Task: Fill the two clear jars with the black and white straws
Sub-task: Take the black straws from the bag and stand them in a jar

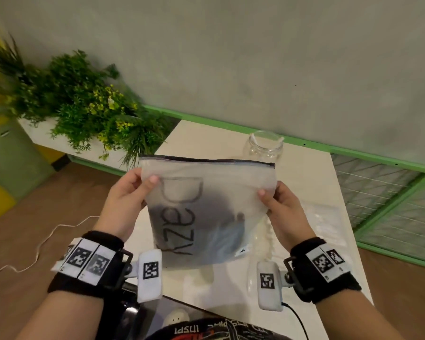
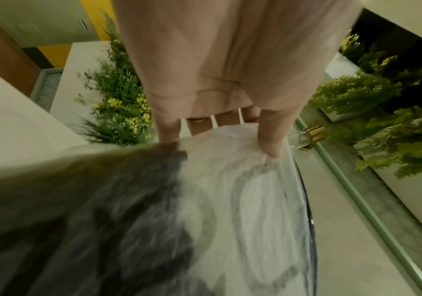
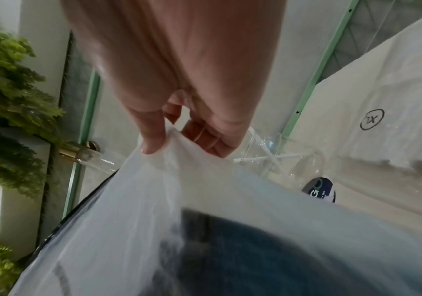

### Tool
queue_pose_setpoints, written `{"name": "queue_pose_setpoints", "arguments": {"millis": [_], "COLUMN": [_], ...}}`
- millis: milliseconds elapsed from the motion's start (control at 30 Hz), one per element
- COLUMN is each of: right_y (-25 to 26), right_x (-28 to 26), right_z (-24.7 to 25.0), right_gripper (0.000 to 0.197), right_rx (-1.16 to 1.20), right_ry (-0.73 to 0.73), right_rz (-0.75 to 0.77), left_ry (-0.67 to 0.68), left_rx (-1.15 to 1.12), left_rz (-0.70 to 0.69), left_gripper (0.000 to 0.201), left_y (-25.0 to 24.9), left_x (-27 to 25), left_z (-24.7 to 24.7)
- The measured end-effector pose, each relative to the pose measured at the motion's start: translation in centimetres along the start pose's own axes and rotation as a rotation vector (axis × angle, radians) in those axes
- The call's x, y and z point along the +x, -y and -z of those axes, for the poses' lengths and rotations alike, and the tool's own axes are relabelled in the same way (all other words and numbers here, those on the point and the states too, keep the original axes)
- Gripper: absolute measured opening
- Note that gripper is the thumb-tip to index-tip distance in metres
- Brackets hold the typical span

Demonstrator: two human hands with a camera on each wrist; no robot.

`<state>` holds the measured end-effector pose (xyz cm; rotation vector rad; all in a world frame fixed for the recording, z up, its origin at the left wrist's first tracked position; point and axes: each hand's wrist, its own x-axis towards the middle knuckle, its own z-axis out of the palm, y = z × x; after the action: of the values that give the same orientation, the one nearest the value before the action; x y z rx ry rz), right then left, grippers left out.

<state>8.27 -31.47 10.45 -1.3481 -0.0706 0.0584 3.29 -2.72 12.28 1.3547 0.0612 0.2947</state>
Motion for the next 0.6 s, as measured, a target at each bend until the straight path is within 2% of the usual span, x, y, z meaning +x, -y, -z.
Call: {"name": "queue_pose_setpoints", "arguments": {"millis": [100,133,233,433,500,600], "right_y": [0.1,0.2,0.8,2.8,3.1,3.3], "right_x": [-0.1,-0.1,-0.2,0.0,0.0,-0.4], "right_z": [-0.7,-1.0,-1.4,-1.4,-1.5,-1.4], "right_gripper": [0.070,0.068,0.057,0.005,0.003,0.023], "right_rx": [0.068,0.094,0.164,0.241,0.224,0.179], "right_ry": [0.046,0.048,0.037,-0.007,-0.018,-0.025], "right_rz": [-0.104,-0.123,-0.109,-0.044,-0.008,0.063], "left_ry": [0.008,0.004,-0.036,-0.042,-0.065,-0.136], "left_rx": [0.027,0.033,0.031,0.051,0.109,0.278], "left_rz": [0.068,0.078,0.052,0.007,-0.018,-0.021], "left_gripper": [0.076,0.077,0.059,0.052,0.038,0.024], "left_y": [-0.3,-0.4,-0.8,-2.4,-2.9,-3.4], "left_x": [0.0,-0.1,-0.5,-0.7,-0.8,-1.2], "left_z": [0.6,0.6,0.7,1.4,1.7,2.2]}}
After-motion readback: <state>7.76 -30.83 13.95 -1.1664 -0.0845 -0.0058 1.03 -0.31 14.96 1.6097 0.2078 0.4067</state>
